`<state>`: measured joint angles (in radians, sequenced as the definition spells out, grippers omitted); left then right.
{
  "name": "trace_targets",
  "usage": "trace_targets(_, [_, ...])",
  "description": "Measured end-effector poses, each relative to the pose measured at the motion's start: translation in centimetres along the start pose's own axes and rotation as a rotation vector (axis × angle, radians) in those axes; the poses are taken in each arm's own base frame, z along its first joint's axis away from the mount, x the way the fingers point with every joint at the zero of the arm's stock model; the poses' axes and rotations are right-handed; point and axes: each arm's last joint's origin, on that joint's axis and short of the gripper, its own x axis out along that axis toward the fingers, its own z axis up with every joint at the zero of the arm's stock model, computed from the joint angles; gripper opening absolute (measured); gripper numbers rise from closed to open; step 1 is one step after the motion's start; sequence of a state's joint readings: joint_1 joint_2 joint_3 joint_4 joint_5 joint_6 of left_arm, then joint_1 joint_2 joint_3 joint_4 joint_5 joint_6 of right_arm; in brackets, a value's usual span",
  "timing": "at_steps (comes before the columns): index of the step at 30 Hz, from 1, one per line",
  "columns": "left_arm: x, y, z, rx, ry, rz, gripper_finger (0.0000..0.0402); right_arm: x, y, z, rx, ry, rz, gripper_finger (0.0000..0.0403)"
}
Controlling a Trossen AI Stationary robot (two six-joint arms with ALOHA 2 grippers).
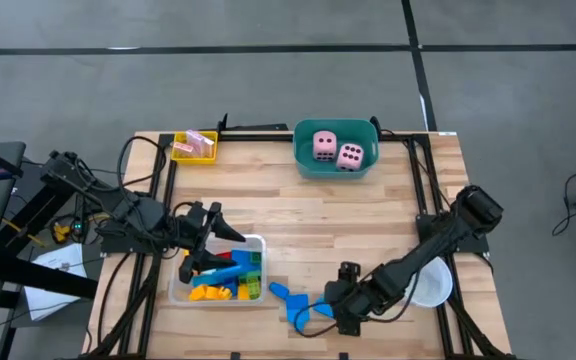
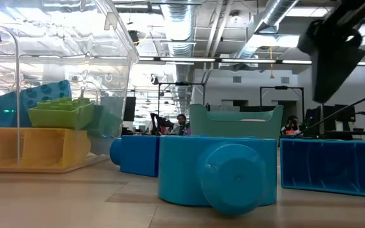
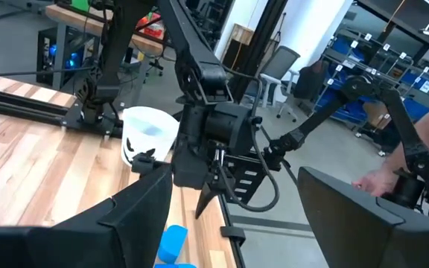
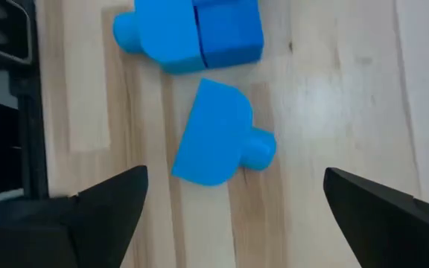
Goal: Pick & Place Toys
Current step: Put the blue game piece into the transparent bin
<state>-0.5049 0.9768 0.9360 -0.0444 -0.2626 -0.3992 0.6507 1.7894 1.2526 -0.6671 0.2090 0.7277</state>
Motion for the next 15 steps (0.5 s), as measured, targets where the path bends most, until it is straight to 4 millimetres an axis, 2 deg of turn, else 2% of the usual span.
trace_targets(8, [0.0, 0.0, 0.0, 0.000, 0.000, -0.001, 0.0286, 0.2, -0.4, 1.5, -0.004, -0.112, 0.006, 0.0397])
trace_targets(15, [0.0, 0.0, 0.0, 0.000, 0.002, -0.003, 0.0286, 2.7, -0.9, 1.1, -0.014, -0.098, -0.011, 0.0395])
